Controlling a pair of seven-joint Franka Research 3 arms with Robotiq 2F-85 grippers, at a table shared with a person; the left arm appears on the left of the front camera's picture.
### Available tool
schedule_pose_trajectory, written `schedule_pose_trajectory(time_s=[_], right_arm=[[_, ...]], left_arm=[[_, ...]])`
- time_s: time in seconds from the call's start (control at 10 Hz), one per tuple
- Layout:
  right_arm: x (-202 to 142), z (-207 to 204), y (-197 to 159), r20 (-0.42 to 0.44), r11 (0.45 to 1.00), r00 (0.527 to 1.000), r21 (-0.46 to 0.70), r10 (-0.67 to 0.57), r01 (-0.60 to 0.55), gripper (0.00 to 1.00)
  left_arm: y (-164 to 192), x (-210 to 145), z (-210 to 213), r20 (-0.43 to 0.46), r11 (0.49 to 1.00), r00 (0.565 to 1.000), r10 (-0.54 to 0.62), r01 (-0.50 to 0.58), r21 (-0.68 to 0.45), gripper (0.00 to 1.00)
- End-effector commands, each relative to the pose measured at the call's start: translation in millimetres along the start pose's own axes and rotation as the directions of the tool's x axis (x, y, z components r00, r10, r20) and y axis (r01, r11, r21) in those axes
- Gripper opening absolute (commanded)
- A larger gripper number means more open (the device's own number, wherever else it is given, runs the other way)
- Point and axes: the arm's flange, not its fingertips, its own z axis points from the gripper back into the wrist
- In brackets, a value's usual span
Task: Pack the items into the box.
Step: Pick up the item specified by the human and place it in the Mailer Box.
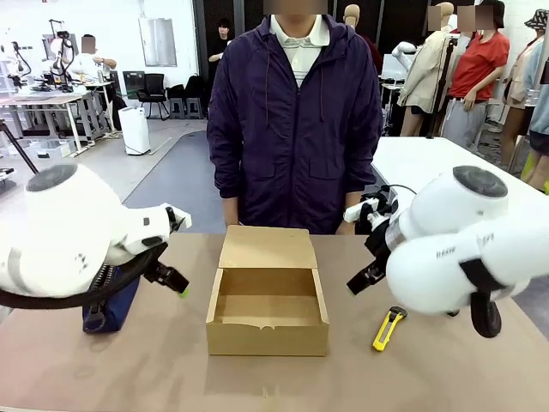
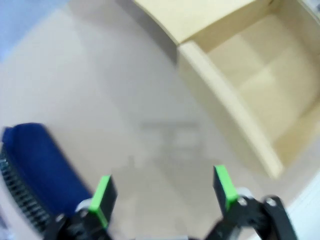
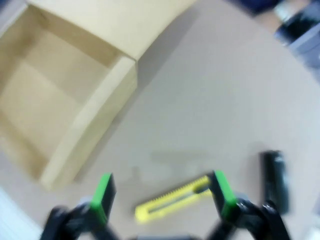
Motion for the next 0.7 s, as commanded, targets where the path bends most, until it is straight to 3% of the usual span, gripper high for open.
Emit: schedule_pose_trajectory(time_s=[0.0, 0.1, 0.2, 0.4, 0.5, 0.6], right_arm=[[32.4, 79.7, -28.7, -0.066, 0.920, 0.945, 0.214, -0.322, 0.328, 1.00], [36.0, 116.6, -44.3, -0.104, 0.840, 0.901, 0.331, -0.421, 0.430, 1.00], [27.2, 156.0, -62.4, -0.164, 0.712, 0.859, 0.496, -0.485, 0.496, 1.00], [-17.5, 206.1, -111.1, -0.142, 0.565, 0.785, 0.618, -0.603, 0.546, 1.00], [-54.1, 222.5, -141.9, -0.109, 0.475, 0.683, 0.640, -0.722, 0.604, 1.00], [-93.5, 229.5, -164.3, -0.099, 0.375, 0.569, 0.659, -0.816, 0.652, 1.00]], left_arm=[[11.9, 37.0, 69.2, -0.131, 0.937, 0.951, 0.280, -0.301, -0.179, 1.00], [26.8, 43.8, 101.8, -0.111, 0.879, 0.928, 0.354, -0.371, -0.301, 1.00], [52.7, 42.8, 128.8, -0.116, 0.806, 0.891, 0.439, -0.447, -0.387, 1.00], [120.7, 2.3, 174.3, -0.176, 0.574, 0.783, 0.597, -0.570, -0.588, 1.00], [154.0, -36.2, 196.3, -0.128, 0.465, 0.703, 0.700, -0.584, -0.666, 1.00], [183.2, -82.0, 214.6, -0.070, 0.364, 0.585, 0.808, -0.589, -0.721, 1.00]])
